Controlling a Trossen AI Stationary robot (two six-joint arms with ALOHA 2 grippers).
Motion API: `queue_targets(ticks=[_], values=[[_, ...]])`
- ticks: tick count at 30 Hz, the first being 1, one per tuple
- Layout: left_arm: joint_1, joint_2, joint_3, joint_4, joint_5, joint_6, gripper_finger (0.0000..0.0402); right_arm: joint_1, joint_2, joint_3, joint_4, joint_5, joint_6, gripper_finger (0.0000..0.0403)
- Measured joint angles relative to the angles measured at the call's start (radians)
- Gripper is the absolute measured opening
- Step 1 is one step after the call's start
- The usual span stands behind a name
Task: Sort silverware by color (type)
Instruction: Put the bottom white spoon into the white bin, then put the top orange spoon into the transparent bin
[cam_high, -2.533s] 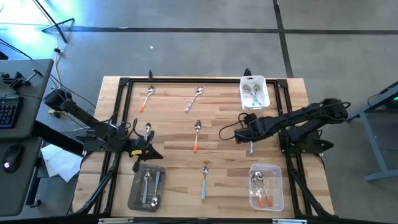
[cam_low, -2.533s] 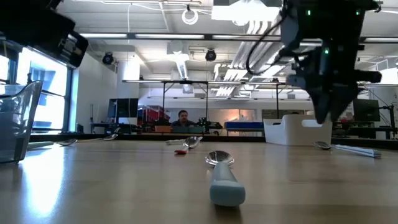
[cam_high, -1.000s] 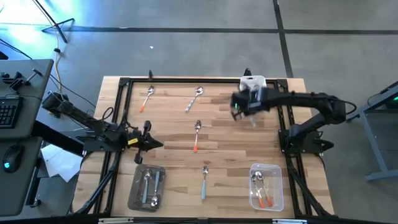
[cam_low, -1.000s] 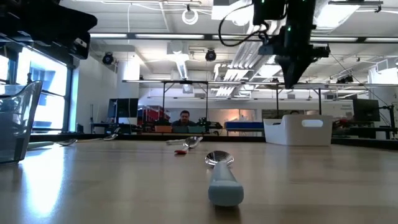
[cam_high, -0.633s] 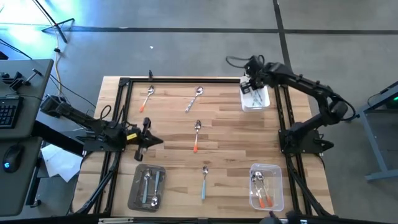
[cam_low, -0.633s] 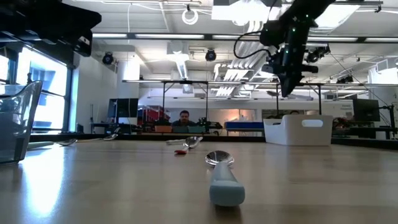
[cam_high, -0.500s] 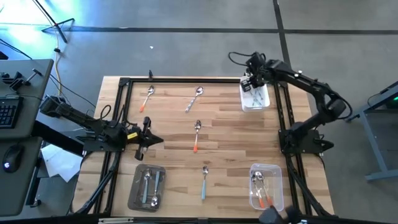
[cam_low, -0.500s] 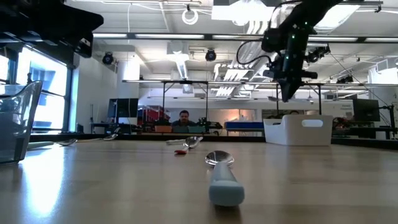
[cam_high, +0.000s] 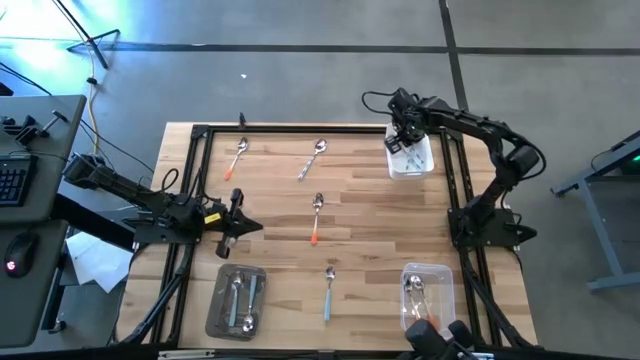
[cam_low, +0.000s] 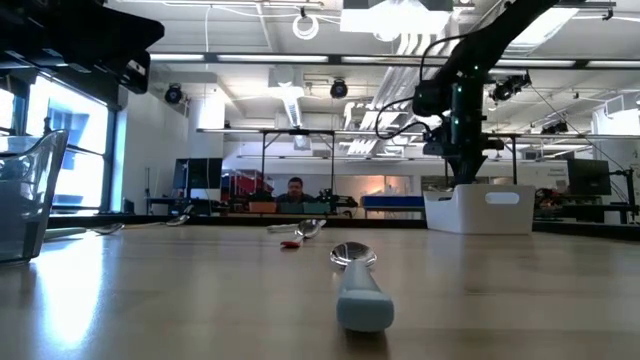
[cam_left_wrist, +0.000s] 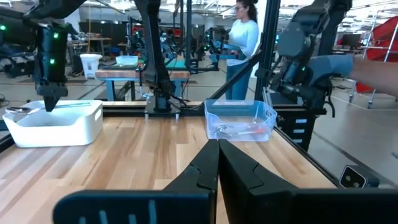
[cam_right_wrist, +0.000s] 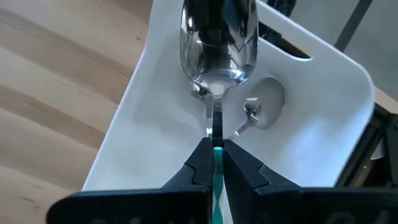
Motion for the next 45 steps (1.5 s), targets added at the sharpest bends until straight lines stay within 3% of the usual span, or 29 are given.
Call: queue_targets(ticks=[25, 34, 37, 40, 43, 45], values=[[0.0, 0.0, 0.0, 0.0, 0.016, -0.008, 0.0, 0.001, 0.054, 0.0, -0.003, -0.034, 0.044, 0.0028], [0.004, 0.0, 0.003, -0.007, 0.013, -0.032, 0.0, 0.017, 0.034, 0.018, -0.075, 0.0, 0.028, 0.0094], [0.026, 0.0, 0.05, -0.101, 0.013, -0.043, 0.0, 0.046, -0.013, 0.056, -0.161, 0.028, 0.027, 0.0088], [0.056, 0.0, 0.131, -0.269, 0.013, -0.044, 0.0, 0.102, -0.092, 0.065, -0.179, 0.046, 0.032, 0.0055], [0.092, 0.001, 0.225, -0.464, 0.013, -0.051, 0.0, 0.187, -0.191, 0.027, -0.112, 0.057, 0.032, 0.0012], [0.121, 0.003, 0.289, -0.605, 0.013, -0.056, 0.0, 0.247, -0.257, -0.025, -0.02, 0.057, 0.037, 0.0007]])
